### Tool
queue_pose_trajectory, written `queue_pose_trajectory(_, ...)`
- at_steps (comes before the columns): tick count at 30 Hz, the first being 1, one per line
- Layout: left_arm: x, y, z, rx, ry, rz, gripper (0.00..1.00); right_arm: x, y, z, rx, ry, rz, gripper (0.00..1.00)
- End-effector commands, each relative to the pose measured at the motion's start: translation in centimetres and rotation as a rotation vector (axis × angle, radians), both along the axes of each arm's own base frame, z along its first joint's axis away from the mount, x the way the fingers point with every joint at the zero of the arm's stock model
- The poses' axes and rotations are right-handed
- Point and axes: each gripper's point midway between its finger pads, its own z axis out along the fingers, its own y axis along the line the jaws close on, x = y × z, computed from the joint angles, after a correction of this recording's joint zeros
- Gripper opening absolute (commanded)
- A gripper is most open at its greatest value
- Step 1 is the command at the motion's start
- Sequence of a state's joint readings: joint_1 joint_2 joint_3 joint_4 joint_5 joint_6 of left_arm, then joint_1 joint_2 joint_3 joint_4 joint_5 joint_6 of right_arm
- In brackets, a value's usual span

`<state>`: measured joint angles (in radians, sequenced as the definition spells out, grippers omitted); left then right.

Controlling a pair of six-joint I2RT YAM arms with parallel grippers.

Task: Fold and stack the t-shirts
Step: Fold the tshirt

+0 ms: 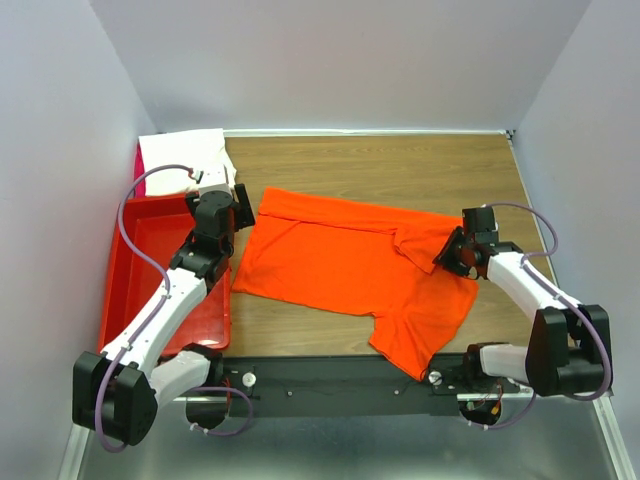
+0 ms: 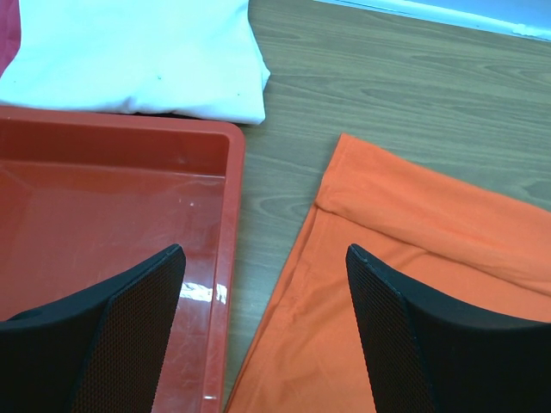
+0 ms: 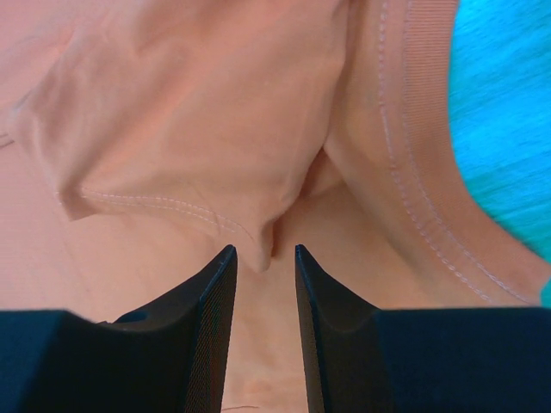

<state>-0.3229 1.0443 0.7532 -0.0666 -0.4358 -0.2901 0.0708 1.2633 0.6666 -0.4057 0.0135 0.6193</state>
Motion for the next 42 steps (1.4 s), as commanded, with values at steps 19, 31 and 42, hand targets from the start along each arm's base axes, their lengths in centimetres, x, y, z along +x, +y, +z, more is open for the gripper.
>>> queue_pose_trajectory(19, 0.3, -0.1, 0.5, 0.007, -0.022, -0.008, 0.82, -0.6, 1.6, -3.2, 0.107, 0.036, 0.009, 0.26)
queue_pose_trajectory(31, 0.3, -0.1, 0.5, 0.007, -0.022, -0.011, 0.82, -0.6, 2.4, -1.1, 0.153, -0.008, 0.031, 0.01)
queue_pose_trajectory(42, 0.4, -0.2, 0.2, 0.011, -0.013, -0.013, 0.82, -3.2, 1.9, -1.6, 0.124, 0.073, 0.034, 0.01)
